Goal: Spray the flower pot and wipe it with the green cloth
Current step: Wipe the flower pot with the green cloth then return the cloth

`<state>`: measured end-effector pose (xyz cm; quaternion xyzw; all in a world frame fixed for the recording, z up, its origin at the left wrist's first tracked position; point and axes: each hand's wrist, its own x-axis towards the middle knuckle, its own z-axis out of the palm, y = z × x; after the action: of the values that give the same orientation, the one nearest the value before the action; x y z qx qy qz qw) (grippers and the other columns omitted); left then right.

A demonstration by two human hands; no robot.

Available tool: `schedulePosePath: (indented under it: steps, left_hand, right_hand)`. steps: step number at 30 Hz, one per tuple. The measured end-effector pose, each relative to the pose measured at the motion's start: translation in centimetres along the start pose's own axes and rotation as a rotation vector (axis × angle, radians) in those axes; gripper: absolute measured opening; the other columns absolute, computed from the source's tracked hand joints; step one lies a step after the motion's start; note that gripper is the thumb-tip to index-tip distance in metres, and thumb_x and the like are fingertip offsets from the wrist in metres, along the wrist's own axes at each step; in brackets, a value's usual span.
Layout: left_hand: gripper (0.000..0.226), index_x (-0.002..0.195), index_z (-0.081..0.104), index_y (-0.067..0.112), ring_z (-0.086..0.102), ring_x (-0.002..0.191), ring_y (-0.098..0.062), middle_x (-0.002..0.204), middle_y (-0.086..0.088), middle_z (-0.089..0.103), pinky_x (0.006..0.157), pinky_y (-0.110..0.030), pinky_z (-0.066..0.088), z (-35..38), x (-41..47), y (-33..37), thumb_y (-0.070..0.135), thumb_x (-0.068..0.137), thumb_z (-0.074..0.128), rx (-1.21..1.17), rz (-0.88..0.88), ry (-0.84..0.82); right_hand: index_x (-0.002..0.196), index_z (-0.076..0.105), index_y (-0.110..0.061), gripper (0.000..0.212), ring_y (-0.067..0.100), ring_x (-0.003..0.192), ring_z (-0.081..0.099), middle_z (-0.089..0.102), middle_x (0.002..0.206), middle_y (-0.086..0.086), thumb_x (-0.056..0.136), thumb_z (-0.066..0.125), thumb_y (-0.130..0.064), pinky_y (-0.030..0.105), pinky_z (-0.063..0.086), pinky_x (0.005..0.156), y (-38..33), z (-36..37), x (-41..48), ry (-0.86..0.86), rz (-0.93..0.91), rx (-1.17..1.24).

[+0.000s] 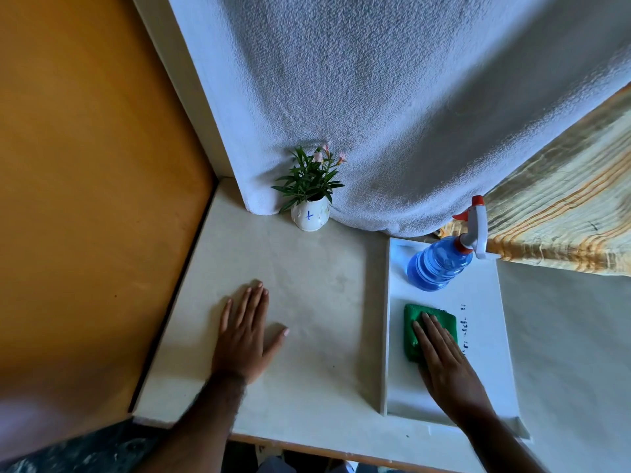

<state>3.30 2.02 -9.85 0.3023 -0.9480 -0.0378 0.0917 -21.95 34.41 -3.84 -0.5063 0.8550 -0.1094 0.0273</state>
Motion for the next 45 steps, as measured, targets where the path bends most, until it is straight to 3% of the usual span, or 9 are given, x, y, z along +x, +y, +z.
schedulePosePath:
  steps: [3, 8, 12, 17, 20, 28, 37, 40, 45]
  left_hand:
    - [0.089, 0.163, 0.029, 0.010, 0.031, 0.159, -0.025, 0.173, -0.009, 0.031, 0.126, -0.058, 0.032, 0.0, -0.1, 0.0, 0.067, 0.097, 0.047, -0.006, 0.000, 0.010]
    - [0.088, 0.163, 0.031, 0.011, 0.031, 0.159, -0.024, 0.173, -0.008, 0.032, 0.126, -0.059, 0.033, 0.0, 0.0, 0.1, 0.068, 0.097, 0.046, -0.011, -0.005, -0.005]
    - [0.087, 0.162, 0.034, 0.010, 0.033, 0.158, -0.025, 0.172, -0.008, 0.034, 0.125, -0.059, 0.034, -0.2, 0.1, 0.0, 0.067, 0.097, 0.048, -0.015, -0.003, -0.003]
    - [0.086, 0.161, 0.035, 0.009, 0.035, 0.158, -0.025, 0.171, -0.009, 0.035, 0.125, -0.060, 0.034, -0.1, 0.1, 0.0, 0.068, 0.099, 0.043, -0.023, 0.002, 0.029]
    - [0.088, 0.164, 0.029, 0.012, 0.028, 0.161, -0.023, 0.174, -0.007, 0.030, 0.127, -0.058, 0.032, 0.1, 0.2, -0.1, 0.070, 0.099, 0.042, -0.015, -0.007, 0.008]
    - [0.088, 0.163, 0.032, 0.011, 0.029, 0.160, -0.023, 0.173, -0.008, 0.032, 0.125, -0.059, 0.034, 0.1, 0.0, 0.0, 0.069, 0.098, 0.047, -0.010, -0.008, 0.018]
    - [0.093, 0.165, 0.025, 0.013, 0.023, 0.162, -0.021, 0.175, -0.005, 0.026, 0.129, -0.055, 0.028, 0.2, 0.1, -0.1, 0.072, 0.096, 0.047, 0.013, -0.018, -0.018]
    - [0.092, 0.165, 0.025, 0.013, 0.023, 0.162, -0.021, 0.175, -0.005, 0.026, 0.130, -0.055, 0.027, 0.3, 0.0, -0.2, 0.072, 0.097, 0.047, 0.008, -0.013, -0.010]
    - [0.092, 0.165, 0.025, 0.014, 0.024, 0.162, -0.021, 0.175, -0.005, 0.026, 0.131, -0.053, 0.024, 0.2, 0.0, -0.2, 0.072, 0.097, 0.045, 0.015, -0.012, -0.006]
  right_hand:
    - [0.146, 0.053, 0.004, 0.081, 0.041, 0.140, 0.050, 0.050, 0.155, 0.021, 0.071, 0.069, 0.030, 0.037, 0.030, 0.121, -0.4, -0.2, 0.3, -0.003, 0.119, 0.040]
    - [0.141, 0.060, -0.004, 0.088, 0.038, 0.123, 0.067, 0.062, 0.145, 0.016, 0.062, 0.074, 0.032, 0.047, 0.062, 0.091, -2.2, -1.9, 1.3, 0.063, 0.230, 0.165]
    - [0.144, 0.059, -0.005, 0.058, 0.027, 0.135, 0.057, 0.057, 0.151, 0.011, 0.088, 0.056, 0.010, 0.035, 0.046, 0.112, -6.4, -2.6, 5.5, 0.141, -0.076, 0.203]
    - [0.140, 0.062, 0.004, 0.043, 0.038, 0.137, 0.056, 0.058, 0.147, 0.022, 0.109, 0.033, -0.006, 0.050, 0.044, 0.115, -11.9, -2.6, 16.7, 0.178, -0.443, 0.119]
    - [0.138, 0.063, 0.006, 0.040, 0.040, 0.136, 0.057, 0.058, 0.146, 0.025, 0.103, 0.044, -0.002, 0.053, 0.046, 0.114, -13.0, -2.6, 21.9, 0.213, -0.561, 0.024]
    - [0.133, 0.066, 0.008, 0.043, 0.043, 0.132, 0.060, 0.060, 0.142, 0.029, 0.090, 0.073, 0.008, 0.056, 0.051, 0.108, -12.1, -0.8, 26.0, 0.211, -0.639, -0.034]
    - [0.129, 0.068, 0.009, 0.035, 0.047, 0.128, 0.062, 0.062, 0.139, 0.031, 0.096, 0.057, 0.006, 0.060, 0.052, 0.105, -11.5, 2.0, 26.6, 0.102, -0.601, 0.065]
    - [0.126, 0.070, 0.008, 0.044, 0.047, 0.125, 0.064, 0.065, 0.135, 0.030, 0.097, 0.039, 0.000, 0.060, 0.055, 0.100, -11.8, 2.1, 26.2, 0.050, -0.596, 0.096]
    - [0.130, 0.069, 0.003, 0.040, 0.042, 0.131, 0.061, 0.063, 0.140, 0.026, 0.101, 0.043, -0.003, 0.054, 0.047, 0.112, -12.3, 0.9, 27.0, 0.142, -0.623, 0.081]
